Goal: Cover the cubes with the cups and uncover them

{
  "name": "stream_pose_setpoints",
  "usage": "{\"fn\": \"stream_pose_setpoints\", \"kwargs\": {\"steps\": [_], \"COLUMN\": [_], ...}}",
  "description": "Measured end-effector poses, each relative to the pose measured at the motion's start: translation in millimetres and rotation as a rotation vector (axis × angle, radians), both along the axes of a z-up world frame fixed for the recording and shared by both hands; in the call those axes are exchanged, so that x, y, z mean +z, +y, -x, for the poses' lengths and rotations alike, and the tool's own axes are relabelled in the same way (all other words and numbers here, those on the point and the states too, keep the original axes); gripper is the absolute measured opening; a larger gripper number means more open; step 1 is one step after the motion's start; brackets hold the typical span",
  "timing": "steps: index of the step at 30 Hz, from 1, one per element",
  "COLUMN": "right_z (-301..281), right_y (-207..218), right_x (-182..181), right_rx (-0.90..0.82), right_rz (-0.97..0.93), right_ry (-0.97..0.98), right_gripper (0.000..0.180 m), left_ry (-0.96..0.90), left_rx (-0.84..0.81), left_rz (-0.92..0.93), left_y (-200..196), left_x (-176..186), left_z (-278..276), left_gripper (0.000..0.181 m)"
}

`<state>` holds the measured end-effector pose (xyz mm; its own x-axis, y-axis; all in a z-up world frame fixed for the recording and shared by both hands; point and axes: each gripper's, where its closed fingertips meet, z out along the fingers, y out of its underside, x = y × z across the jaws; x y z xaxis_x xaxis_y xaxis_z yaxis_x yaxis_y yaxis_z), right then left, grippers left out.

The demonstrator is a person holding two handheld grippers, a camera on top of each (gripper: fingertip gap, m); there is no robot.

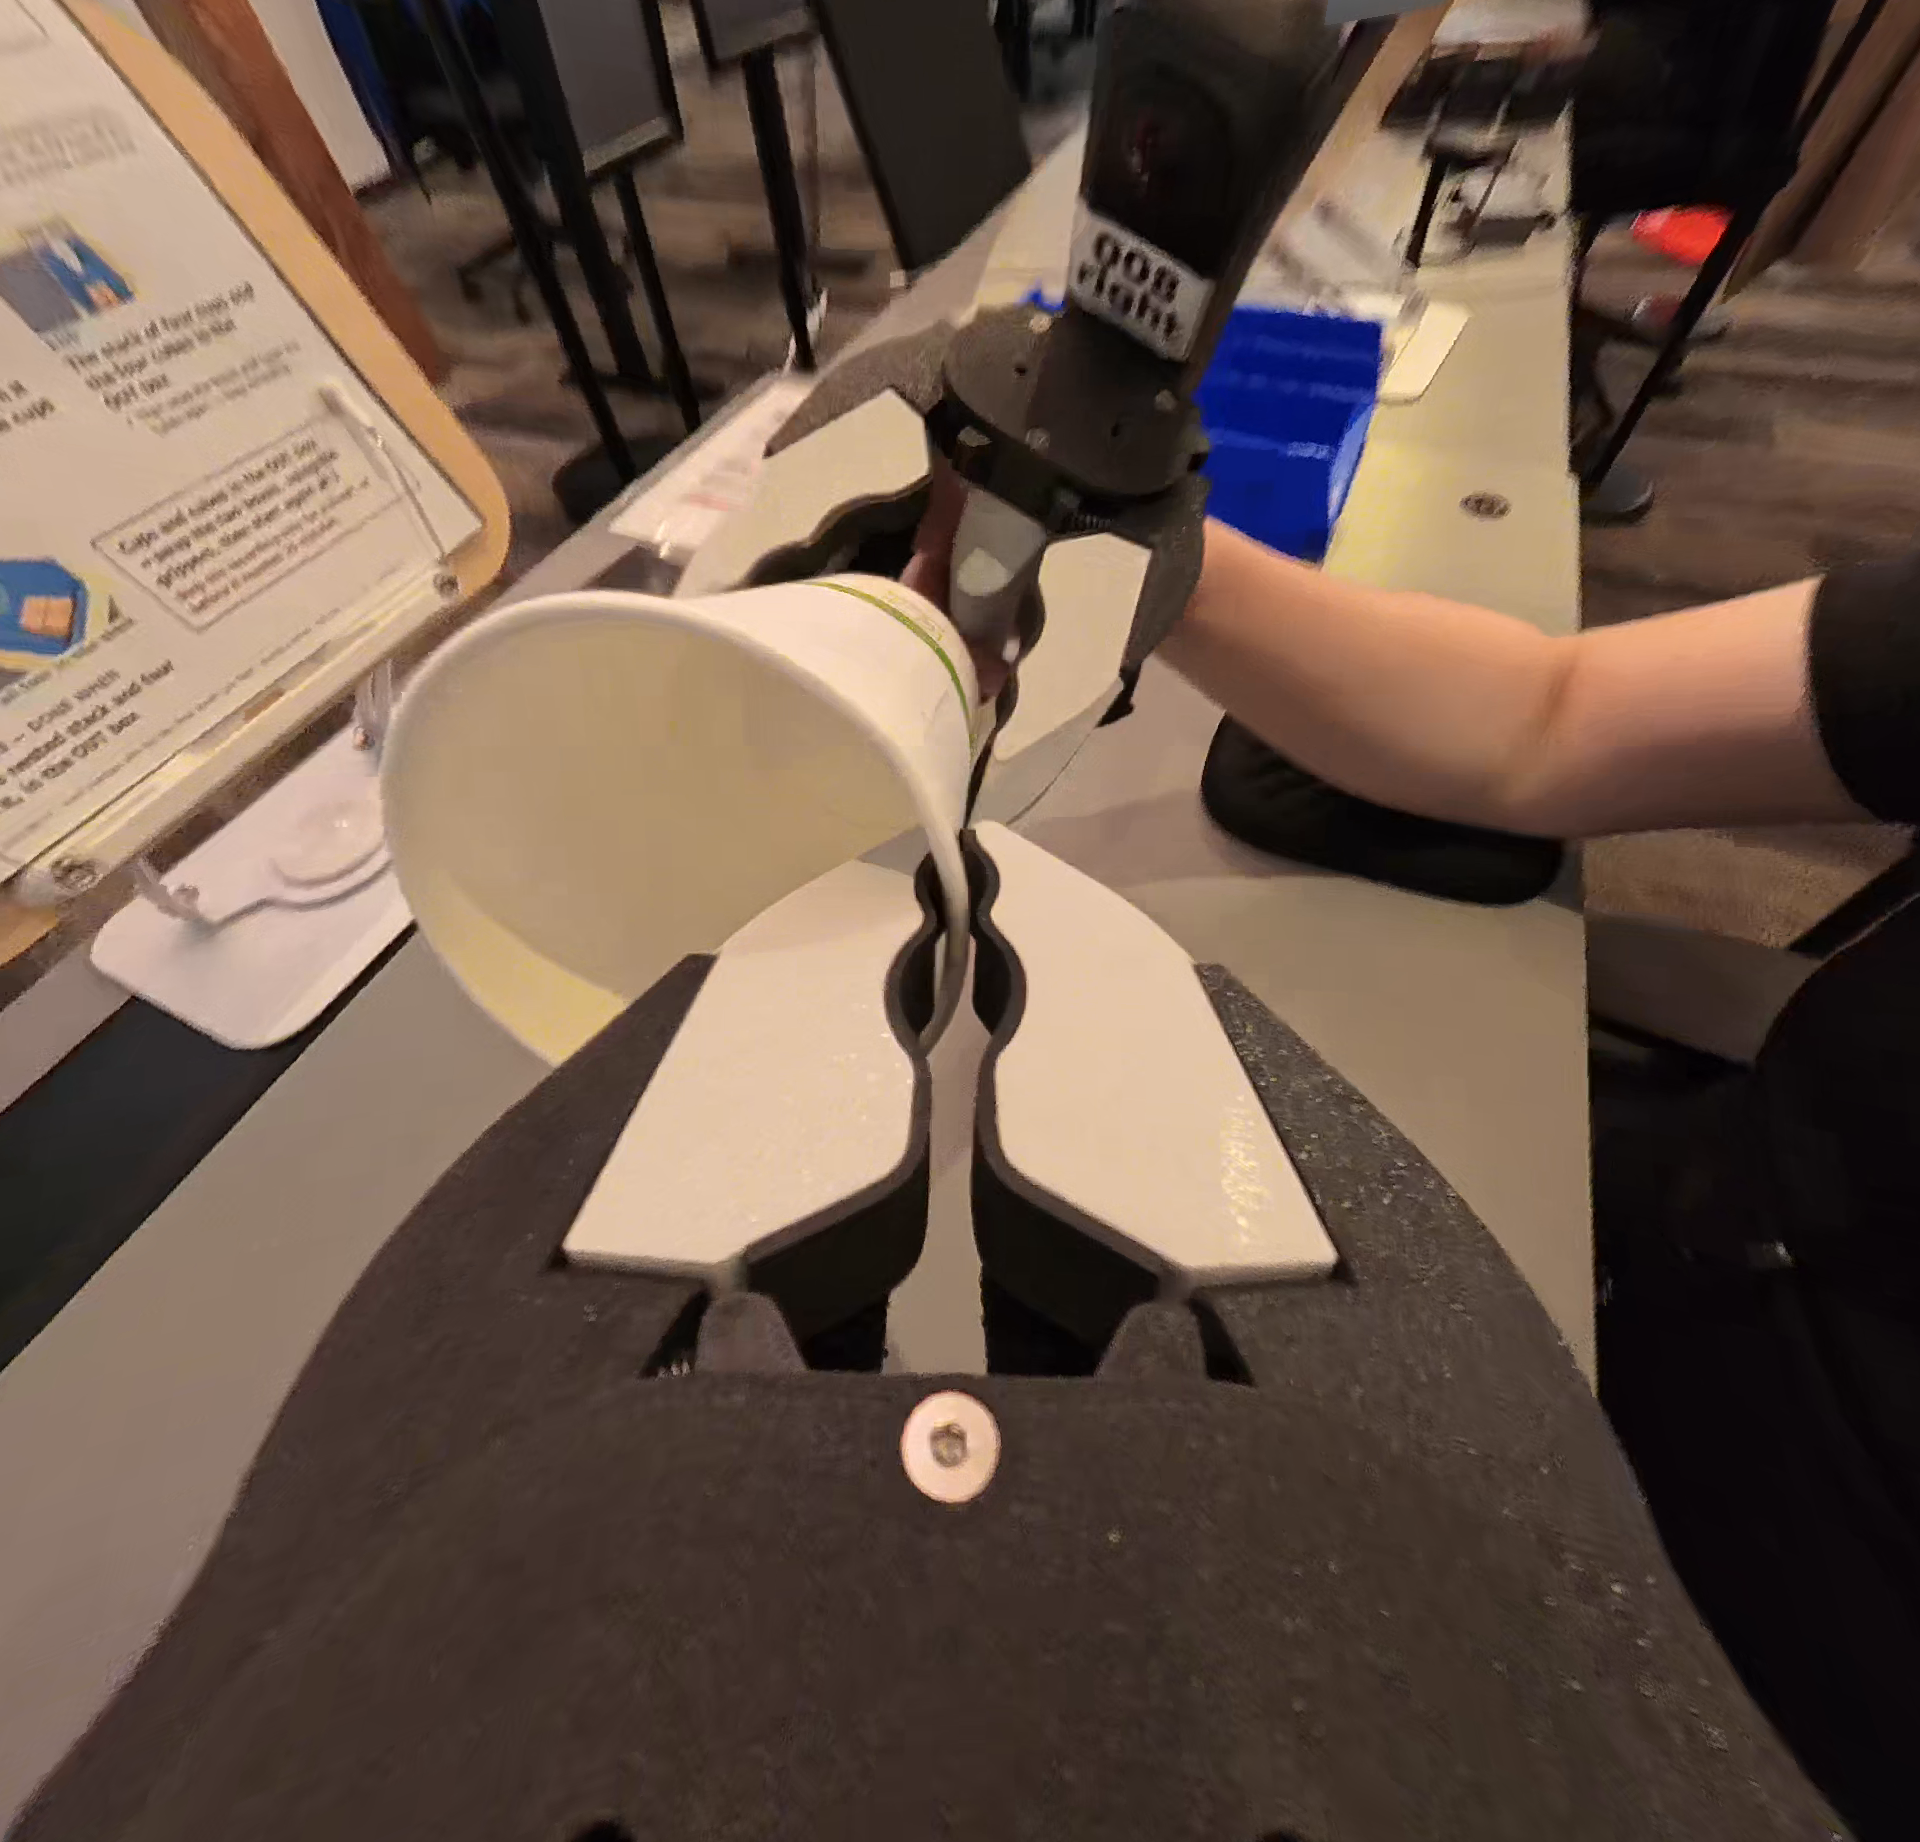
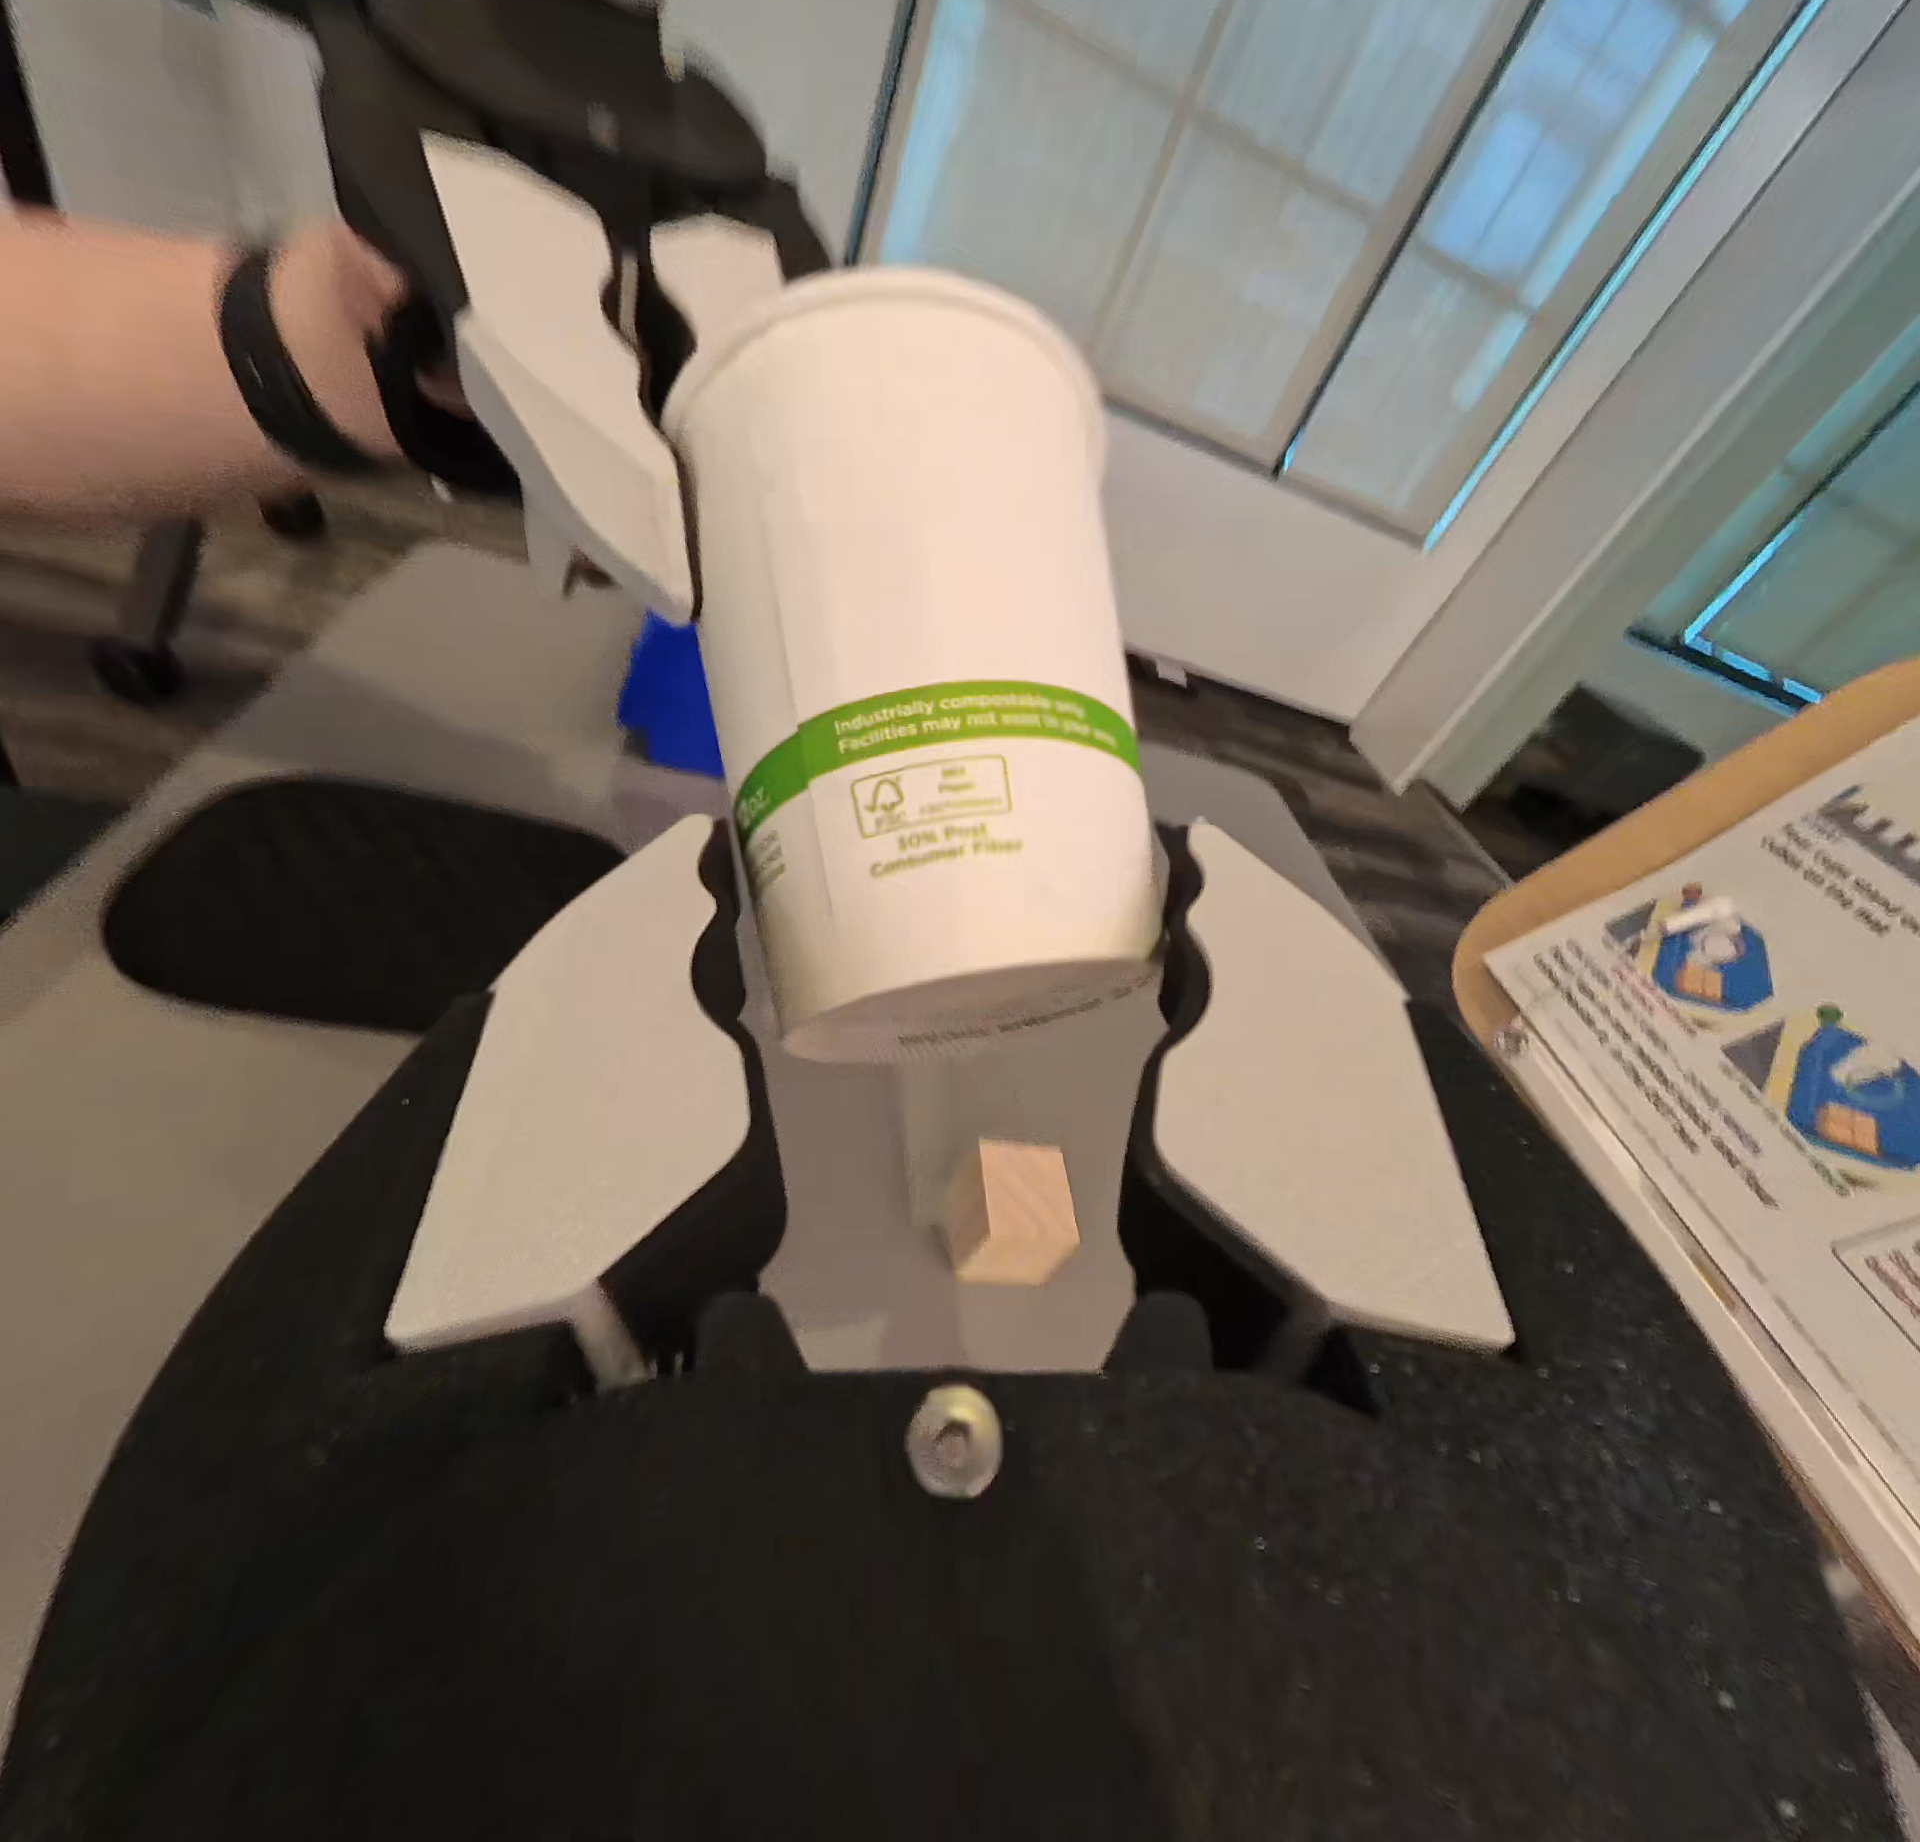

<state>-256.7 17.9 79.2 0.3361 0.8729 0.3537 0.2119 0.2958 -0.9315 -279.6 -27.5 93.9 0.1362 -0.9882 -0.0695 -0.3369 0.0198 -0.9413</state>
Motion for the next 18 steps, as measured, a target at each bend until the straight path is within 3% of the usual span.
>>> {"fn": "stream_pose_setpoints", "kwargs": {"steps": [9, 18], "right_z": [4, 6], "right_y": [-38, -59], "right_x": [27, 42], "right_rx": [0.144, 0.183], "right_rz": [-0.160, -0.231], "right_ry": [0.105, 0.124], "right_gripper": [0.087, 0.082], "left_ry": [-0.348, -0.371], "left_rx": [-0.157, -0.189], "left_rz": [0.086, 0.093], "left_y": [-43, -50], "left_x": [25, 17], "left_z": [9, 12], "left_gripper": [0.000, 0.000]}}
